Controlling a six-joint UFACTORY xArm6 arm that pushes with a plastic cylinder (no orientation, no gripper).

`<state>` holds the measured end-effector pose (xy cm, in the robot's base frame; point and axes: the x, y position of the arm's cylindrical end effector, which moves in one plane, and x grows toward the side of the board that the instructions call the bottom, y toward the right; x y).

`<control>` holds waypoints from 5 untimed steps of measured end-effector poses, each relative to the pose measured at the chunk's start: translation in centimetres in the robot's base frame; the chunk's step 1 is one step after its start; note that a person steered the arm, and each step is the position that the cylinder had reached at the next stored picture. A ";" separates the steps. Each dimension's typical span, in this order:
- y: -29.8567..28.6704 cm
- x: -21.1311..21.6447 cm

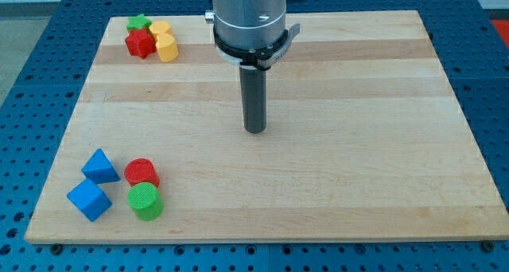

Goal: Move your arm to the parallel right of the green circle

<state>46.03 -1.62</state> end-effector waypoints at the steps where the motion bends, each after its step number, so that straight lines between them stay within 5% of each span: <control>1: 0.0 0.0; 4: -0.6 0.4; 5: -2.3 5.8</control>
<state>51.82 -3.94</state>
